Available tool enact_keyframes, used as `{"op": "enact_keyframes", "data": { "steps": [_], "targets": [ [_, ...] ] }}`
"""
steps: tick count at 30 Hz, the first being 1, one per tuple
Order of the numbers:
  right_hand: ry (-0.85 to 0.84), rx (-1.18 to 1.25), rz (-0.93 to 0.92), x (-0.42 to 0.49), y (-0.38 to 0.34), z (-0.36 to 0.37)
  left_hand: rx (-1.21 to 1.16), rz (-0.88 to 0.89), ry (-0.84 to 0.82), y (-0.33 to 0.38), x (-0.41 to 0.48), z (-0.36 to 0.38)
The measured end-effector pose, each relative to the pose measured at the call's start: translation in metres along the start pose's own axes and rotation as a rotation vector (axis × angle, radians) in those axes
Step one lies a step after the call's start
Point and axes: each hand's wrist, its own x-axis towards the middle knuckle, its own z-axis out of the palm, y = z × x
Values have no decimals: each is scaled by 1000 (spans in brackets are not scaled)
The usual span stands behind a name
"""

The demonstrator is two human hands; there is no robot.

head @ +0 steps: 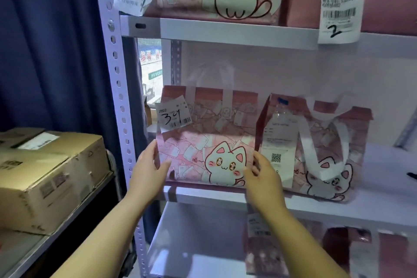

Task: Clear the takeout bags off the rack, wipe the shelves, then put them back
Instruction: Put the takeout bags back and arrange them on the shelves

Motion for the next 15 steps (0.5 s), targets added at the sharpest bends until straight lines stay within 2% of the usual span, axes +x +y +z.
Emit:
{"op": "enact_keyframes", "data": {
  "steps": [10, 15],
  "targets": [
    [48, 11, 48, 1, -2, 9, -9, 26, -121, -5, 8, -8],
    [58, 18, 60, -1, -2, 10, -1, 47, -129, -4, 9, -12]
  ]
}}
